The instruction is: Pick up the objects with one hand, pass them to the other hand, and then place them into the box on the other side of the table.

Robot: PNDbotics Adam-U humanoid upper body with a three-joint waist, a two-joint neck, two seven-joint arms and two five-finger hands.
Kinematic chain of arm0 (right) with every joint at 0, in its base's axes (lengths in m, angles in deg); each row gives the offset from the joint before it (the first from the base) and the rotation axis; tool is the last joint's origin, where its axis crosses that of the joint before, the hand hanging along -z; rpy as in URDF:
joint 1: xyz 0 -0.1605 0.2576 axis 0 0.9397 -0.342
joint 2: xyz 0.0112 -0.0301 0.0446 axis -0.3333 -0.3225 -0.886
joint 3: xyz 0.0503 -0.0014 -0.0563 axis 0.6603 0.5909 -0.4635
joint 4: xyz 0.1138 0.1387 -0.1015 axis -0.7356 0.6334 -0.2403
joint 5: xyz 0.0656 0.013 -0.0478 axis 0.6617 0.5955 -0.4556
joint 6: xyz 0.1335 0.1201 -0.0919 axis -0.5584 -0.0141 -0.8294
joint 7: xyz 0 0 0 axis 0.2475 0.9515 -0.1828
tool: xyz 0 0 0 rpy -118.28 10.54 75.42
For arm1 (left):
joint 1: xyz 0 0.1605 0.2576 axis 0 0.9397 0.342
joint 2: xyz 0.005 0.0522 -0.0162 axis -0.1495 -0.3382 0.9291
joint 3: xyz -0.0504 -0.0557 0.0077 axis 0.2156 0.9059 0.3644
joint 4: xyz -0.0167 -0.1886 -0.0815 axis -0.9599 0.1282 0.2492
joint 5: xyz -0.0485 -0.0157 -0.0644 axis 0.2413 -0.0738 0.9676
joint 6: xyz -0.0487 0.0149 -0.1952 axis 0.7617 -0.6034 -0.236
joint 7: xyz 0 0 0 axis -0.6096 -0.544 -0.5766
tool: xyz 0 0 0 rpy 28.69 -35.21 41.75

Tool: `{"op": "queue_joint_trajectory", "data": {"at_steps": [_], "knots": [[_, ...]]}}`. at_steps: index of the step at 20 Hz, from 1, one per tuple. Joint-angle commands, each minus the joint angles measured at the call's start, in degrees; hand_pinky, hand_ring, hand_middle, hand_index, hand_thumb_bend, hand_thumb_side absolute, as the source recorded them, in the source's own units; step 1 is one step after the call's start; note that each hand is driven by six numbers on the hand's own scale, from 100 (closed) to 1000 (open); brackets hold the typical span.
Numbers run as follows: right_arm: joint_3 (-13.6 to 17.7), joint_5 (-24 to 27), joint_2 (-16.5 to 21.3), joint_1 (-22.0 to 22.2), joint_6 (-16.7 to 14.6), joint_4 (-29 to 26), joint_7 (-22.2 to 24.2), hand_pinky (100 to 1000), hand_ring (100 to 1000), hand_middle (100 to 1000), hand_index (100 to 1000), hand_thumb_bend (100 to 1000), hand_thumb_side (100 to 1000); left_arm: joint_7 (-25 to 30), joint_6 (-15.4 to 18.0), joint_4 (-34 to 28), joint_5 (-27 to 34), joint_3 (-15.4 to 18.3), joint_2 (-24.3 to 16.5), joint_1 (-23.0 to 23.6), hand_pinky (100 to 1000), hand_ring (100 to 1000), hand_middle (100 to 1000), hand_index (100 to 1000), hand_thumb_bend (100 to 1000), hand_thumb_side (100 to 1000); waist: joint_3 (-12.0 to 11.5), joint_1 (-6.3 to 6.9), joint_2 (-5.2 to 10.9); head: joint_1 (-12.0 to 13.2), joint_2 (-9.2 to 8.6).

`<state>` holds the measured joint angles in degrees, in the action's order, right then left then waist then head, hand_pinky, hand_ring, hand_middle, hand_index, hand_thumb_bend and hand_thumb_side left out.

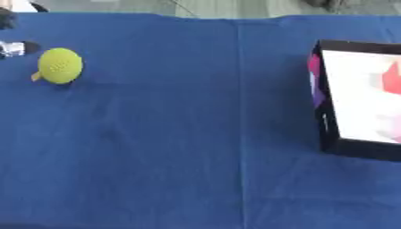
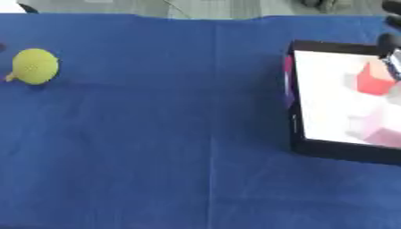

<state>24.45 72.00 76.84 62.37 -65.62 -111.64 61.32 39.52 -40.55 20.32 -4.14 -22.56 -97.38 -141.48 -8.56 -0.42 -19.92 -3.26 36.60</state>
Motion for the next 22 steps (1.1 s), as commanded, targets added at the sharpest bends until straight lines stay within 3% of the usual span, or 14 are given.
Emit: {"op": "queue_joint_trajectory", "data": {"at_steps": [1, 3, 4, 7, 10, 16, 21, 22], "knots": [[-0.1, -0.4, 0.4, -1.0, 0.7, -0.7, 0.1, 1000, 1000, 1000, 1000, 100, 406, 0.9, 1.5, 4.2, -6.0, 1.7, -0.1, -3.0, 964, 887, 749, 868, 631, 439, 0.6, 0.05, 0.60, 1.1, -1.13], [-0.5, -0.6, 0.0, -1.5, 1.1, -0.5, 0.4, 1000, 1000, 1000, 1000, 100, 413, 1.3, 3.3, 6.2, -10.3, 2.3, 0.5, -4.1, 965, 893, 753, 860, 634, 395, 1.1, 0.03, 0.32, 1.5, -1.05], [-0.7, -0.7, -0.1, -1.8, 1.2, -0.5, 0.6, 1000, 1000, 1000, 1000, 100, 425, 1.4, 4.0, 7.0, -12.3, 2.6, 0.7, -4.5, 964, 902, 764, 855, 625, 283, 1.5, 0.07, 0.16, 1.7, -1.03], [-1.4, -1.1, -0.3, -2.4, 1.4, -0.5, 1.1, 1000, 1000, 1000, 1000, 100, 439, 0.9, 4.9, 9.5, -18.5, 3.6, 1.4, -5.6, 959, 905, 768, 854, 615, 195, 2.3, 0.16, -0.22, 2.6, -1.05], [-1.9, -1.3, -0.6, -2.8, 1.5, -0.5, 1.3, 1000, 1000, 1000, 1000, 100, 455, -0.6, 4.7, 11.2, -22.4, 4.6, 2.1, -6.1, 948, 903, 770, 859, 588, 154, 3.0, 0.14, -0.51, 3.3, -1.11], [-2.5, -1.7, -1.1, -3.3, 1.6, -0.5, 1.7, 1000, 1000, 1000, 1000, 100, 424, -6.2, 3.3, 13.1, -24.9, 5.2, 3.5, -6.4, 924, 884, 754, 890, 423, 100, 3.6, -0.04, -0.97, 4.1, -1.24], [-2.8, -2.2, -1.3, -3.4, 1.6, -0.5, 1.9, 1000, 1000, 1000, 1000, 100, 426, -7.4, 3.9, 13.6, -22.6, 5.2, 4.0, -7.1, 926, 882, 745, 880, 476, 120, 4.2, -0.19, -1.14, 4.4, -1.47], [-2.8, -2.2, -1.3, -3.5, 1.7, -0.4, 1.9, 1000, 1000, 1000, 1000, 100, 435, -7.5, 3.8, 13.5, -22.5, 5.2, 3.9, -7.4, 919, 877, 739, 862, 420, 101, 4.2, -0.18, -1.18, 4.5, -1.53]]}}
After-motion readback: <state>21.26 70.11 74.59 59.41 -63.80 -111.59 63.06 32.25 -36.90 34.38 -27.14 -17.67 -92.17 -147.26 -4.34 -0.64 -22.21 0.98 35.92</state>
